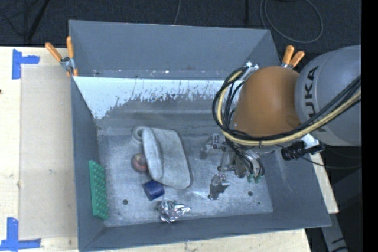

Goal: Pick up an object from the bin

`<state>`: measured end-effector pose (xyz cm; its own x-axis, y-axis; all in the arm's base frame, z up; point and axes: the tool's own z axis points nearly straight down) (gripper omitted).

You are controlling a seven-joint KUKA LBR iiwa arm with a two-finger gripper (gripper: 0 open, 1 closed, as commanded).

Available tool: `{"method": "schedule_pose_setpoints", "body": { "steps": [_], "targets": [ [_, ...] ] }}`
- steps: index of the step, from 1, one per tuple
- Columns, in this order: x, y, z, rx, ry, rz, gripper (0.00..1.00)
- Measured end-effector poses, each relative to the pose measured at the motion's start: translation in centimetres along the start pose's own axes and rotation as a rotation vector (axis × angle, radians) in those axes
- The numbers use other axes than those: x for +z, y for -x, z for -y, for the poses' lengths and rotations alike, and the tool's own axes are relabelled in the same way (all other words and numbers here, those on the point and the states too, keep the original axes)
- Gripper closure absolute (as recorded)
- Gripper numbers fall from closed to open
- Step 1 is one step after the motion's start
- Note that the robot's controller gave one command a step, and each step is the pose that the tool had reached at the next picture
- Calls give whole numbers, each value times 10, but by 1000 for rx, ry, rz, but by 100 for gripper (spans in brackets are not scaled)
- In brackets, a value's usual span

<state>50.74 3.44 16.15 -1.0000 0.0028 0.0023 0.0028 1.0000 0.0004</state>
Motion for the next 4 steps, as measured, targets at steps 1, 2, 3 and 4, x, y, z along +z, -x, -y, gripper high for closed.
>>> {"method": "schedule_pose_setpoints", "body": {
  "steps": [1, 2, 3, 4],
  "targets": [
    [54, -30, -92, -244, 1, -3, 0],
    [89, -22, -114, -389, -1, 8, 0],
    [90, 0, -129, -498, -1, 3, 0],
    [91, -12, -151, -599, -1, 5, 0]
  ]
}}
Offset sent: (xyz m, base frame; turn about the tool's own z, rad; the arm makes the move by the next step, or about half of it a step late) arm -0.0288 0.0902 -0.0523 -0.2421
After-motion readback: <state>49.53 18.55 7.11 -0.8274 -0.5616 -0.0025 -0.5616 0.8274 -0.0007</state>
